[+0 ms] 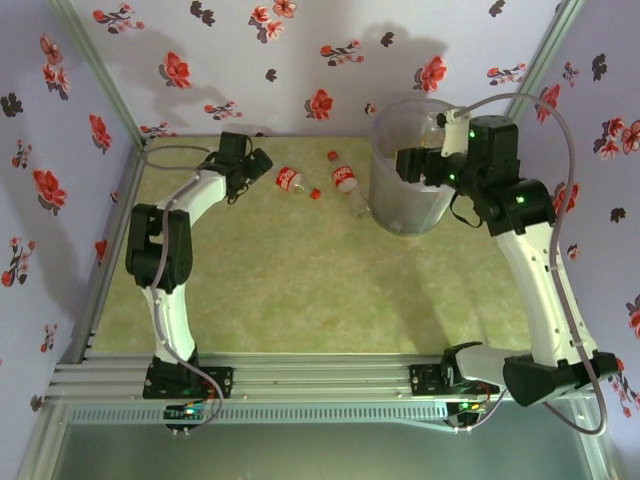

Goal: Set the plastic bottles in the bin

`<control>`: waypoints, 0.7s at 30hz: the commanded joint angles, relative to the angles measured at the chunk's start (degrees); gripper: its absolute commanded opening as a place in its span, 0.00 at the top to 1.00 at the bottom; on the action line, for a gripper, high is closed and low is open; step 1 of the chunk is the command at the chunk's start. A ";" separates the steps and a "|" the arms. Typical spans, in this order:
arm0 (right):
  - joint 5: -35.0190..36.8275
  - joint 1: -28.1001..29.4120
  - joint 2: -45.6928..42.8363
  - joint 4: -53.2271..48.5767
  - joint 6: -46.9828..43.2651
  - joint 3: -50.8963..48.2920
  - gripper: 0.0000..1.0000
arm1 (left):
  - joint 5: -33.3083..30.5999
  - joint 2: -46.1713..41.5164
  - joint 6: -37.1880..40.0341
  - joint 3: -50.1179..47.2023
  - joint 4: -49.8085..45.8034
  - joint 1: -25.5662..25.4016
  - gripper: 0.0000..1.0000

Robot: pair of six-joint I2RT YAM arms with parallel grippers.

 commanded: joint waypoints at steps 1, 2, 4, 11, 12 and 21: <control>-0.69 0.44 -1.69 -1.14 -1.53 -1.83 0.15 | -2.93 3.91 1.64 6.47 -2.15 -0.48 0.00; -0.50 0.39 -2.34 -1.31 -1.62 -2.27 0.15 | -3.01 5.38 1.86 8.61 -3.27 -0.49 0.00; -0.29 0.46 -3.46 -1.43 -1.67 -3.15 0.15 | -3.19 8.10 2.34 12.76 -5.82 -0.49 0.00; 0.10 0.39 -7.12 -1.11 -1.36 -5.48 0.15 | -3.15 17.22 3.14 25.46 -13.75 -1.00 0.00; 0.14 0.44 -7.48 -0.96 -1.36 -5.70 0.15 | -3.11 18.05 3.33 26.48 -14.46 -1.20 0.00; 1.31 0.46 -9.27 -1.74 -2.15 -6.48 0.15 | -3.11 24.39 2.82 32.39 -17.55 -1.93 0.00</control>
